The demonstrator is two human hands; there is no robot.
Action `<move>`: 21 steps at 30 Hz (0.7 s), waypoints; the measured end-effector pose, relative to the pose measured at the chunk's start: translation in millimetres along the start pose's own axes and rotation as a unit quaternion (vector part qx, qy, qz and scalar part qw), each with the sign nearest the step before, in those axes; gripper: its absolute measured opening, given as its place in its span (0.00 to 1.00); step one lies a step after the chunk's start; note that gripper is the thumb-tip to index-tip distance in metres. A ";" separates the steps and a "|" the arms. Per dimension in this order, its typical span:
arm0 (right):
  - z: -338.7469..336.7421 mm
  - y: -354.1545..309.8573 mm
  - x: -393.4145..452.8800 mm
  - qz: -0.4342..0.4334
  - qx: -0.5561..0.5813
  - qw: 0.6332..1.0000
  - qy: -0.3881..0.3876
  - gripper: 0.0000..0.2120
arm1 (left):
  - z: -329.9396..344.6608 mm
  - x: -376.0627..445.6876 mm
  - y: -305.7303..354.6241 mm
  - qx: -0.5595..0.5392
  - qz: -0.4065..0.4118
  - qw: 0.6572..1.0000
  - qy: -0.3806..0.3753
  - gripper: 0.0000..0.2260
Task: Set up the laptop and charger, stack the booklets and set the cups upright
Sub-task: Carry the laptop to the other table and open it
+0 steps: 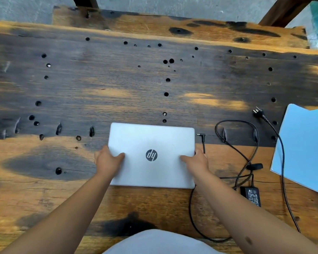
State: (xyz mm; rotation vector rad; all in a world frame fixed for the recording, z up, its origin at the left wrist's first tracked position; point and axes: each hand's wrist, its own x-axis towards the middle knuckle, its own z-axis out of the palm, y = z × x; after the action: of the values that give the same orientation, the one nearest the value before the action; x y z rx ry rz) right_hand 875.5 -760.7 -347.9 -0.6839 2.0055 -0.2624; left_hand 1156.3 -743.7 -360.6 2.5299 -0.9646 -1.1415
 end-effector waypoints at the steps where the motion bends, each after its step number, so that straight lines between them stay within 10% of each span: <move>1: -2.3 1.6 -0.9 -0.006 -0.003 1.000 -0.010 0.25 | -1.8 -0.1 -2.3 -0.004 0.003 1.000 -0.007 0.26; 21: -16.0 62.4 -54.2 0.023 0.001 0.996 -0.083 0.13 | -18.1 -65.7 -48.5 -0.119 -0.094 0.988 -0.040 0.13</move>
State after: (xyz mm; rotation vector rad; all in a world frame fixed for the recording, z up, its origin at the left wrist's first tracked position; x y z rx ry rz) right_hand 859.9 -680.4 -327.9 -0.6370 1.8599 -0.1736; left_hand 1160.8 -666.1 -329.9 2.4354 -0.5755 -1.3332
